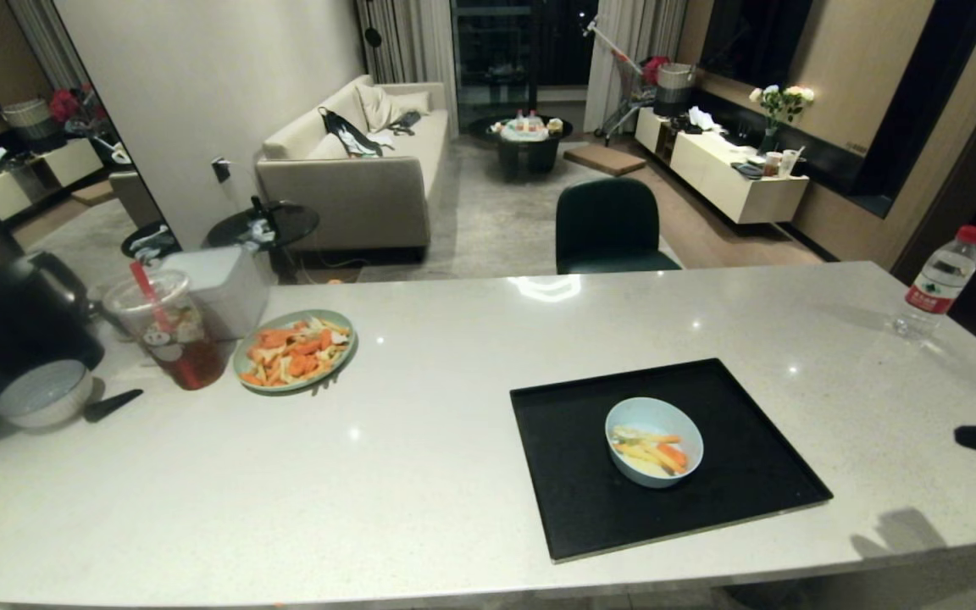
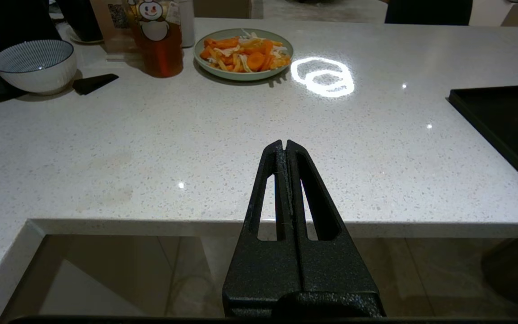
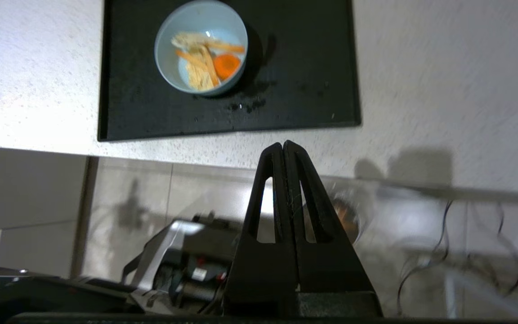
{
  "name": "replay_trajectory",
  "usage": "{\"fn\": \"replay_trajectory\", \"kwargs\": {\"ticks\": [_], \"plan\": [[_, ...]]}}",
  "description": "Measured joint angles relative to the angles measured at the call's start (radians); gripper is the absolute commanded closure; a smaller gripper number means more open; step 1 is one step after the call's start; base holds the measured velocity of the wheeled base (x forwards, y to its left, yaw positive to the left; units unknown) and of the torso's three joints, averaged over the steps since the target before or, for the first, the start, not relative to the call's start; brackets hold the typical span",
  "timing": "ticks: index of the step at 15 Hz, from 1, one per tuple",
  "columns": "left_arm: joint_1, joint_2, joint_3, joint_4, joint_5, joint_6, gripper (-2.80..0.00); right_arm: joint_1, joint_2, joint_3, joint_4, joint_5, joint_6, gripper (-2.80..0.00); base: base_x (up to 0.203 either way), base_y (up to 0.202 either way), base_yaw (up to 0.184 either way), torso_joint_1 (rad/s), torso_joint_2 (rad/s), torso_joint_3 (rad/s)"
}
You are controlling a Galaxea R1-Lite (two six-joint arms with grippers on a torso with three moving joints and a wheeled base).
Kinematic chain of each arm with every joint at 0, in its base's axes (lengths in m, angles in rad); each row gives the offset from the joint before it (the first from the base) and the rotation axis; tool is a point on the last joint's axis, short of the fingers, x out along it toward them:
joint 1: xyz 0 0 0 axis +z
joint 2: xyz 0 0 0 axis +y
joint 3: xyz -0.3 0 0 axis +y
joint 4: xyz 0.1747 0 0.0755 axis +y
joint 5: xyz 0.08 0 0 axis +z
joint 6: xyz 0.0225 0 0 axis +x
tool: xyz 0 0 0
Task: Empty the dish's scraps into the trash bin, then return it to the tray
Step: Pick up the bowl with leftover food
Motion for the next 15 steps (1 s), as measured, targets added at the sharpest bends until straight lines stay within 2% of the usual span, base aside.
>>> {"fn": "replay_trajectory", "kwargs": {"ticks": [3,7,12,15], "plan": [[0.0,0.0,0.0,0.0,0.0,0.0,0.0,0.031,0.137,-0.04,0.034,-0.003,0.09,-2.8,0.0,0.0,0.0,0.0,0.0,0.0],[0.0,0.0,0.0,0.0,0.0,0.0,0.0,0.136,0.284,-0.146,0.084,-0.003,0.261,-2.8,0.0,0.0,0.0,0.0,0.0,0.0],[0.0,0.0,0.0,0.0,0.0,0.0,0.0,0.239,0.473,-0.245,0.065,-0.016,0.345,-2.8,0.0,0.0,0.0,0.0,0.0,0.0],[0.0,0.0,0.0,0.0,0.0,0.0,0.0,0.266,0.608,-0.327,0.027,-0.075,0.391,-2.8,0.0,0.0,0.0,0.0,0.0,0.0]]}}
